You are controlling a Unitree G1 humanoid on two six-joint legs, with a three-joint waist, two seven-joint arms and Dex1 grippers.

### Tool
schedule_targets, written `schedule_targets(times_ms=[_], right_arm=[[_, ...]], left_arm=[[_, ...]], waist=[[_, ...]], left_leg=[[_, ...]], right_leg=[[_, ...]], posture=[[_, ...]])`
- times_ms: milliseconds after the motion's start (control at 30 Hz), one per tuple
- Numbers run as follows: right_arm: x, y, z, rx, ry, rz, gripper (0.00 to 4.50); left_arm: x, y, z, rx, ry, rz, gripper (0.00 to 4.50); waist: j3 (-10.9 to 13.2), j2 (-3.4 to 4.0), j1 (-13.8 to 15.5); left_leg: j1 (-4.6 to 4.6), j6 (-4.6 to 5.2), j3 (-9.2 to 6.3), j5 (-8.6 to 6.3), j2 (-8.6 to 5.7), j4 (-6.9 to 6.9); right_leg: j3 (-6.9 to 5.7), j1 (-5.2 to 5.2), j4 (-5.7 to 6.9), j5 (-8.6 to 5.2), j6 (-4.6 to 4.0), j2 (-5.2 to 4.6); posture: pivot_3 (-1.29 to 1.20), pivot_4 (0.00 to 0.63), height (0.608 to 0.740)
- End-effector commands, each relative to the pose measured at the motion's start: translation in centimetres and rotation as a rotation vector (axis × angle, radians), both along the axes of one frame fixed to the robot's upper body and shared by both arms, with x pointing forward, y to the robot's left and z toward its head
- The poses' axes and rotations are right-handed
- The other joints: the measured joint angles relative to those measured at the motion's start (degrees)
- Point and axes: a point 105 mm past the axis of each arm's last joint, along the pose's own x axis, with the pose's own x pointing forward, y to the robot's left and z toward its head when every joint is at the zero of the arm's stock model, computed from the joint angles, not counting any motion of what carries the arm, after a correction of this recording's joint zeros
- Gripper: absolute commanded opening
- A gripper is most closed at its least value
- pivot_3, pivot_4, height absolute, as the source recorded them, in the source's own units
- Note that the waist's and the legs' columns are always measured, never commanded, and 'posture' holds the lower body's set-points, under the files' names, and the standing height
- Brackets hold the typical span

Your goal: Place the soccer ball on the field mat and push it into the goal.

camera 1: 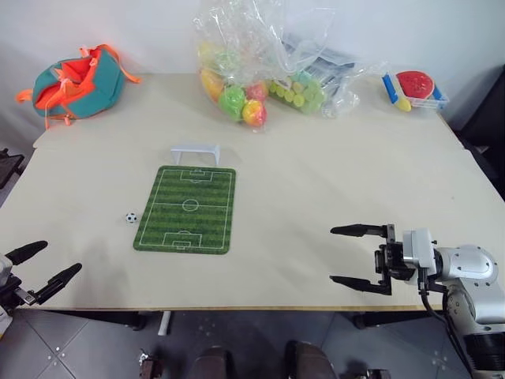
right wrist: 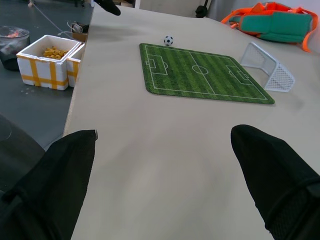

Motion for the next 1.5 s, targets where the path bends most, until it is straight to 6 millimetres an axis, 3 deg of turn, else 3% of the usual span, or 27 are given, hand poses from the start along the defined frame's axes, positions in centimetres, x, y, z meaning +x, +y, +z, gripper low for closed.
schedule_targets(times_ms=[33,200,267,500,667,800,1100,1367,1500], right_arm=[[-0.9,0.8,0.2,0.016,0.020,0.044,4.50],[-0.4,3.6,3.8,0.302,0.001,0.042,4.50],[-0.3,4.0,4.3,0.353,-0.009,0.047,4.50],[0.0,5.1,4.4,0.369,-0.068,0.067,4.50],[0.2,5.2,3.5,0.341,-0.065,0.062,4.50],[0.2,5.3,3.2,0.334,-0.064,0.060,4.50],[0.3,5.4,3.3,0.330,-0.072,0.051,4.50],[0.1,5.4,3.3,0.336,-0.076,0.023,4.50],[0.1,5.5,3.3,0.338,-0.074,0.018,4.50]], left_arm=[[0.2,0.4,0.8,-0.001,-0.022,0.023,4.48],[-0.2,1.5,1.0,-0.209,-0.089,0.149,4.48],[-0.4,1.4,0.0,-0.268,-0.097,0.166,4.48],[1.7,-1.8,-0.9,-0.302,-0.082,0.054,4.48],[4.9,-4.2,1.5,-0.298,-0.135,-0.058,4.48],[7.1,-5.3,1.7,-0.285,-0.095,-0.103,4.48],[10.6,-5.2,-0.6,-0.217,0.057,-0.104,4.48],[11.6,-6.1,-1.5,-0.254,0.092,-0.127,4.48],[11.9,-6.0,-1.5,-0.268,0.079,-0.120,3.58]], waist=[[0.0,0.00,0.0],[0.0,0.00,-0.4],[0.0,0.00,-0.4],[-0.1,-0.10,0.5],[-0.1,-0.14,0.9],[-0.1,-0.14,0.6],[-0.1,-0.15,-0.2],[-0.1,-0.16,-0.1],[-0.1,-0.16,-0.1]], left_leg=[[0.00,0.00,0.00,0.00,0.00,0.00],[0.09,-0.02,0.07,-0.01,0.07,-0.02],[0.20,-0.03,0.19,-0.02,0.09,-0.02],[0.24,-0.01,0.22,-0.07,0.08,0.00],[0.25,-0.01,0.24,-0.07,0.07,0.09],[0.25,-0.01,0.27,-0.07,0.07,0.06],[0.33,-0.01,0.39,-0.07,0.09,0.05],[0.33,-0.01,0.41,-0.07,0.08,0.06],[0.33,-0.01,0.41,-0.07,0.08,0.08]], right_leg=[[0.00,0.00,0.00,0.00,0.00,0.00],[0.11,0.00,0.05,0.01,-0.01,0.04],[0.22,0.01,0.11,0.01,-0.02,0.05],[0.25,0.03,0.11,0.01,-0.03,0.06],[0.28,0.03,0.18,0.03,-0.06,0.06],[0.29,0.01,0.17,0.03,-0.06,0.09],[0.38,0.01,0.20,0.03,-0.06,0.16],[0.38,0.00,0.21,0.03,-0.06,0.16],[0.38,0.00,0.23,0.03,-0.06,0.15]], posture=[[0.00,0.150,0.740],[0.00,0.150,0.740],[0.00,0.150,0.740],[0.00,0.150,0.740],[0.00,0.150,0.740],[0.00,0.150,0.740],[0.00,0.150,0.740],[0.00,0.150,0.740],[0.00,0.150,0.740]])
